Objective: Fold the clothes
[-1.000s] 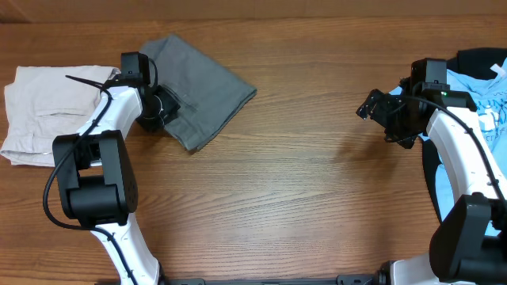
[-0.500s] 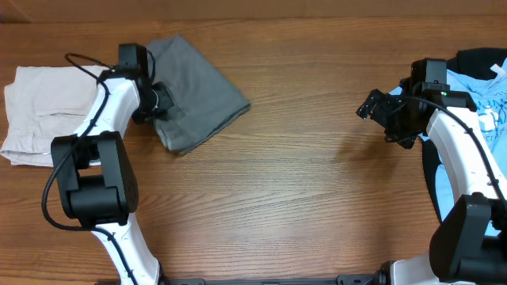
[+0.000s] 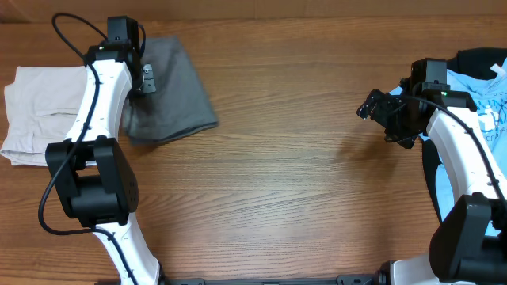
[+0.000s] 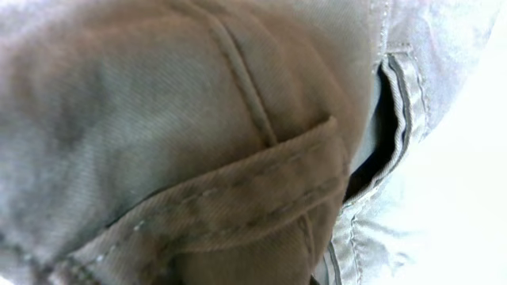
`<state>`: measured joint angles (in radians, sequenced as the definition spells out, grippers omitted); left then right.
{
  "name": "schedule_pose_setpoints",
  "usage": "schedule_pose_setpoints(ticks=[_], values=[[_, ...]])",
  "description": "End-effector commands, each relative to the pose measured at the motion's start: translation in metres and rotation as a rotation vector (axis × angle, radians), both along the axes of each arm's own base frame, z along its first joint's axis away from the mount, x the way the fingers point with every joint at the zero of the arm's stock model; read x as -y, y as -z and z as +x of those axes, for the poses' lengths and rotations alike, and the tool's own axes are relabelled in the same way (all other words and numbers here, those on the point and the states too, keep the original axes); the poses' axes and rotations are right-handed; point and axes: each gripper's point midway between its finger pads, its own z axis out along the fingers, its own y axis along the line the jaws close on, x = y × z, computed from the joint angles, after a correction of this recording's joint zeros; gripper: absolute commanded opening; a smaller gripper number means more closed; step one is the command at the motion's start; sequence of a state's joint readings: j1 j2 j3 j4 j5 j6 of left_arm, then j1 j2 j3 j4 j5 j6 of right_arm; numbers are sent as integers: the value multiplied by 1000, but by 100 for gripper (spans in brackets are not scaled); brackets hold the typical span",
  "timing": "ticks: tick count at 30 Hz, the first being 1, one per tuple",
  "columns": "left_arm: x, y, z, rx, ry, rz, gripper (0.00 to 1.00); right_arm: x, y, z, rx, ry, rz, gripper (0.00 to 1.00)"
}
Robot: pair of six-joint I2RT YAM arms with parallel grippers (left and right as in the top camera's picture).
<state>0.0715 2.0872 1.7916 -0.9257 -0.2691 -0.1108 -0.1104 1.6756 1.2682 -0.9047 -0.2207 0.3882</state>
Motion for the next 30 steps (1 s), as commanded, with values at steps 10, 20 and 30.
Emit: schedule_pose_setpoints(ticks=[10, 20, 30], values=[[-58, -114, 15, 103, -55, 440, 4, 1, -4, 3, 17, -2, -6, 100], [-71, -133, 27, 103, 43, 519, 10, 1, -4, 3, 17, -2, -6, 100], [-118, -133, 17, 117, -41, 495, 10, 1, -4, 3, 17, -2, -6, 100]])
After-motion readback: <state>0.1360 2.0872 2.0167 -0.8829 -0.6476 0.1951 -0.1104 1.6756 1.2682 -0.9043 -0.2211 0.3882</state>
